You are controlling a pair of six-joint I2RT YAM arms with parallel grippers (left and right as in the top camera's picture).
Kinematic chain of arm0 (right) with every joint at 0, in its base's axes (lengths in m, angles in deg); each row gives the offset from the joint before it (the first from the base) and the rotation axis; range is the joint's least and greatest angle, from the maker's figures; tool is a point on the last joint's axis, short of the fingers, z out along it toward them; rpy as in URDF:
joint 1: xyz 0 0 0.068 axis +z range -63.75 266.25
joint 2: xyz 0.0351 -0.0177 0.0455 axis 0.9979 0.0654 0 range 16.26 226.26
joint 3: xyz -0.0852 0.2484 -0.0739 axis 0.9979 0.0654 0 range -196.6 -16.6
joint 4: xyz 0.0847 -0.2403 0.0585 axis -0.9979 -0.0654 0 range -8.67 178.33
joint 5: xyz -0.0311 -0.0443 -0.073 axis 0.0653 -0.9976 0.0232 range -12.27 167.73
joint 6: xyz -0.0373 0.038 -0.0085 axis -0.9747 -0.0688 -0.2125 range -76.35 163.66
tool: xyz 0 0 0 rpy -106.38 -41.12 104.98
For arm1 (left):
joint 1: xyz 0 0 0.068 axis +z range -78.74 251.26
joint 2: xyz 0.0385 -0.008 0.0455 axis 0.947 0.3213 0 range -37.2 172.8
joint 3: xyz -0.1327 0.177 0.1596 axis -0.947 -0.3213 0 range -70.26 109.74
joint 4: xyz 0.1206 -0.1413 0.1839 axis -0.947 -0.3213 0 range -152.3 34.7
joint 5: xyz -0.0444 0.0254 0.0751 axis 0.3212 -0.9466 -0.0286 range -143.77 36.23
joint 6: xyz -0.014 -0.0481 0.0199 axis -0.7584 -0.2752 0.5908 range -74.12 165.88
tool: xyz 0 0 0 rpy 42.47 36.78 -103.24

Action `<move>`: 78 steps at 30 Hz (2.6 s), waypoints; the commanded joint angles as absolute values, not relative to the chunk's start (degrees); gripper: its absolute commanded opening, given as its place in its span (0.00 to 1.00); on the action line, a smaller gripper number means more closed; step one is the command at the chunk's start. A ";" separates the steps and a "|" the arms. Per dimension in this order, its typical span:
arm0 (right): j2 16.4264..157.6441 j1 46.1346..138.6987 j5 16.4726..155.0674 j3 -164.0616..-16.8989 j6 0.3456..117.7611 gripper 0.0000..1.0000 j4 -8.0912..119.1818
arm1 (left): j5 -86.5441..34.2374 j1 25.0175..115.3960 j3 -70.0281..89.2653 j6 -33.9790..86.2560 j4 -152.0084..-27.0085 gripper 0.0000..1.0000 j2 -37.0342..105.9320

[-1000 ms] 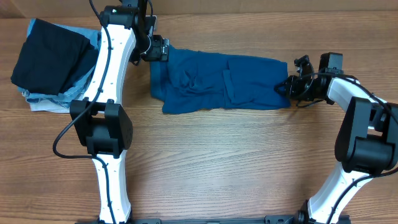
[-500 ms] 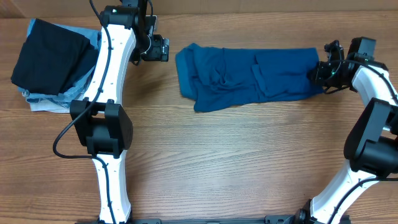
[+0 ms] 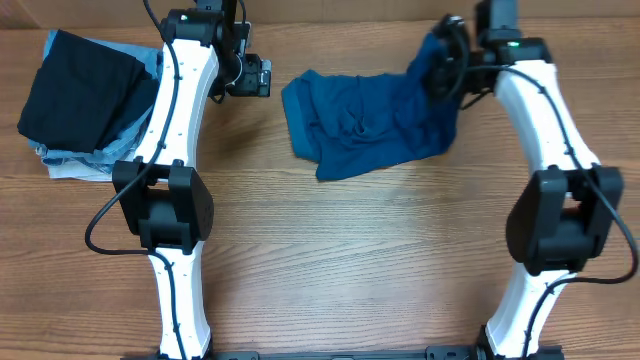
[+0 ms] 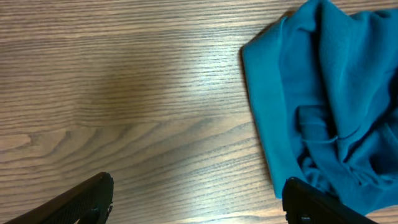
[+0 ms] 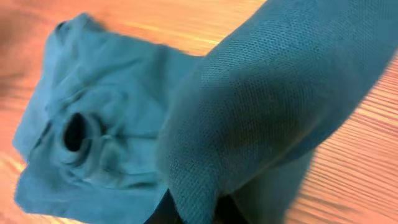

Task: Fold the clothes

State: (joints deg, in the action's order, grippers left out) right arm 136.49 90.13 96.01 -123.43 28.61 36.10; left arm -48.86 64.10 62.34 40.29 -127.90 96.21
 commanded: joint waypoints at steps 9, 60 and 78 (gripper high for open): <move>136.01 103.79 93.15 -124.94 28.63 0.04 36.96 | -49.74 63.84 63.04 40.79 -126.61 0.90 96.21; 129.32 81.83 93.10 -127.63 43.91 1.00 30.90 | -38.37 50.83 62.95 49.97 -115.53 0.04 97.58; 129.32 80.23 92.56 -127.63 43.91 1.00 30.95 | -59.62 50.13 70.56 44.99 -117.56 0.04 108.75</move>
